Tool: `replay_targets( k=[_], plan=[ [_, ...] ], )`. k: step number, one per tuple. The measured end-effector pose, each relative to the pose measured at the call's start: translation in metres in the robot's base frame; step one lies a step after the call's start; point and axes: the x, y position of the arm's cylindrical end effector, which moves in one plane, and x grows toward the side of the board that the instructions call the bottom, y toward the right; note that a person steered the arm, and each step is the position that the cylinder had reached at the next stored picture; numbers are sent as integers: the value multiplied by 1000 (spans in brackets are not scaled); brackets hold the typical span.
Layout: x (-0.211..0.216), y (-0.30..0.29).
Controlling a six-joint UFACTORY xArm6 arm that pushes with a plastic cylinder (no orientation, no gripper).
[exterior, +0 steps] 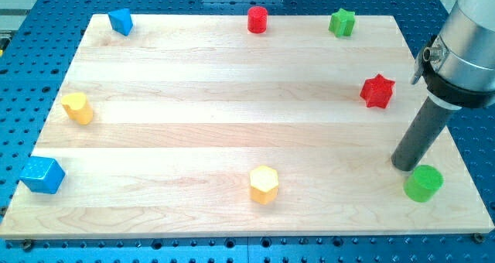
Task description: Move the green circle to the top right of the yellow hexagon
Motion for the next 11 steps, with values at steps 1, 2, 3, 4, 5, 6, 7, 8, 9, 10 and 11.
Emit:
replay_targets(
  k=[1,2,3,4,5,6,7,8,9,10,11],
  plan=[
    [0,0],
    [1,-15],
    [1,-15],
    [-4,-16],
    [-30,-7],
    [-42,30],
    [-42,63],
    [-43,72],
    [-43,72],
    [-43,79],
    [-38,89]
  ],
)
